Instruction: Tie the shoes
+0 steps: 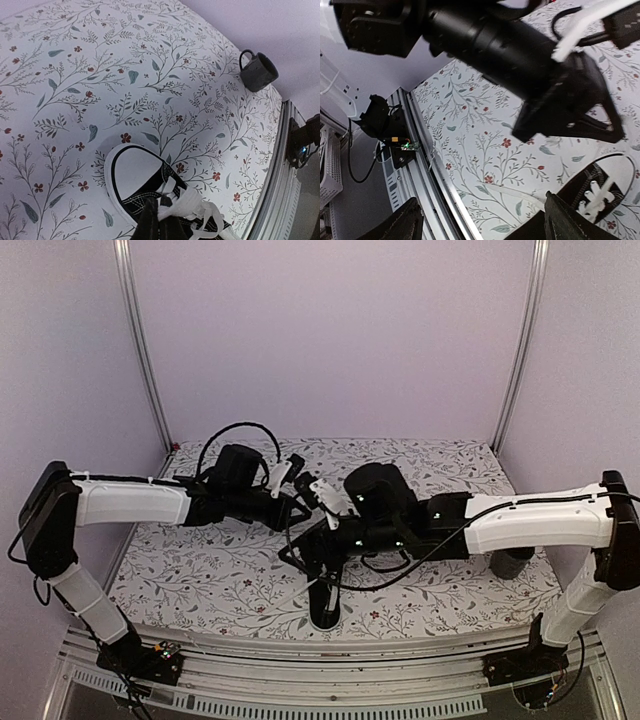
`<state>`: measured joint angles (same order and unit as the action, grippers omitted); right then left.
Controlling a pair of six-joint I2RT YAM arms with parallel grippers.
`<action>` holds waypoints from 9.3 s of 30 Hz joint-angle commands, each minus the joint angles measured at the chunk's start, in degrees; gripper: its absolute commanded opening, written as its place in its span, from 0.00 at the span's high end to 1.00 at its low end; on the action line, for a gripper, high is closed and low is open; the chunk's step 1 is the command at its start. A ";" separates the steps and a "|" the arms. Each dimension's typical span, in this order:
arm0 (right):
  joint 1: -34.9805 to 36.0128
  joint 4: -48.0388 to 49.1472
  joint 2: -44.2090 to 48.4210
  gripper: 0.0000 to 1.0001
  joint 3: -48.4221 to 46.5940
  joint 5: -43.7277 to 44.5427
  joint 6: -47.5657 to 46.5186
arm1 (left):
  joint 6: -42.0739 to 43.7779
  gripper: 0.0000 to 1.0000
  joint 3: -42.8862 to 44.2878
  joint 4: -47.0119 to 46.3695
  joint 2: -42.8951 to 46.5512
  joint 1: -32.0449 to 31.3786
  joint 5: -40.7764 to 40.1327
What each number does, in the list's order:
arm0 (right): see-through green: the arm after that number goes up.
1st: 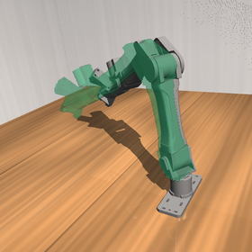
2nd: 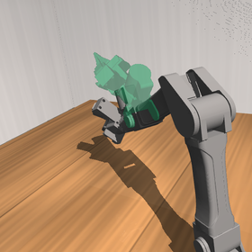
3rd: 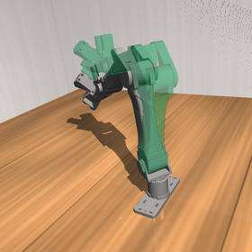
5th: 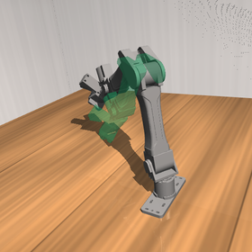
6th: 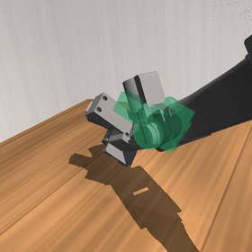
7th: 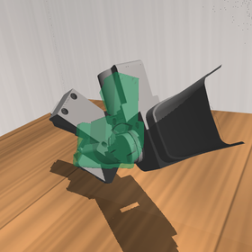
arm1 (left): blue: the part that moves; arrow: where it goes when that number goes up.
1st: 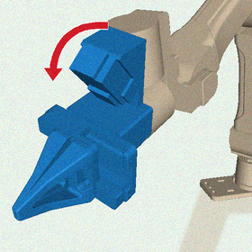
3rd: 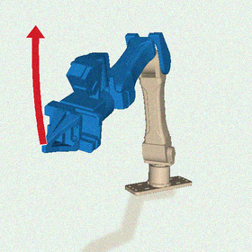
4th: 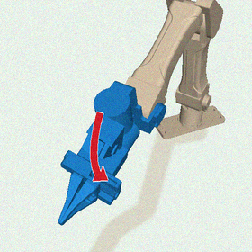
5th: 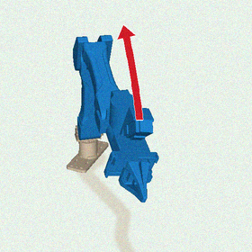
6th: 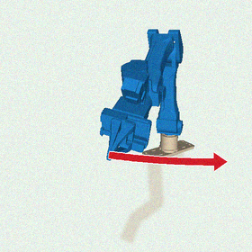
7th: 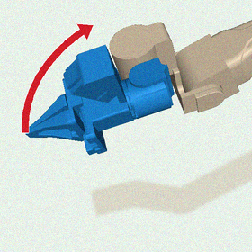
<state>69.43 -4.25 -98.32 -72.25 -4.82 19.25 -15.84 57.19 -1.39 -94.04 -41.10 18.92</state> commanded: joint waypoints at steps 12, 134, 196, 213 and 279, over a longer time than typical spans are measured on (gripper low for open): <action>-15.97 3.47 2.83 0.44 8.51 -7.40 -1.20 | 3.59 1.00 -1.04 -1.80 3.95 0.59 4.41; -32.95 -8.80 37.38 0.98 37.03 -1.90 20.04 | -16.00 1.00 -28.81 21.70 42.96 4.28 -8.44; -33.96 -12.37 51.05 0.12 38.33 3.30 26.86 | -7.11 0.29 -22.12 -8.10 16.01 -9.33 -2.27; -35.90 -17.88 49.99 0.11 38.89 7.94 30.73 | -4.72 0.45 -22.68 -12.28 1.81 -12.13 -3.25; -12.48 -23.93 3.75 0.72 23.38 13.29 33.91 | 8.30 1.00 0.96 12.00 2.44 -11.36 3.69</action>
<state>56.42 -25.34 -92.92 -48.07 5.58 50.24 -9.21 59.02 12.32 -93.78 -53.54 21.54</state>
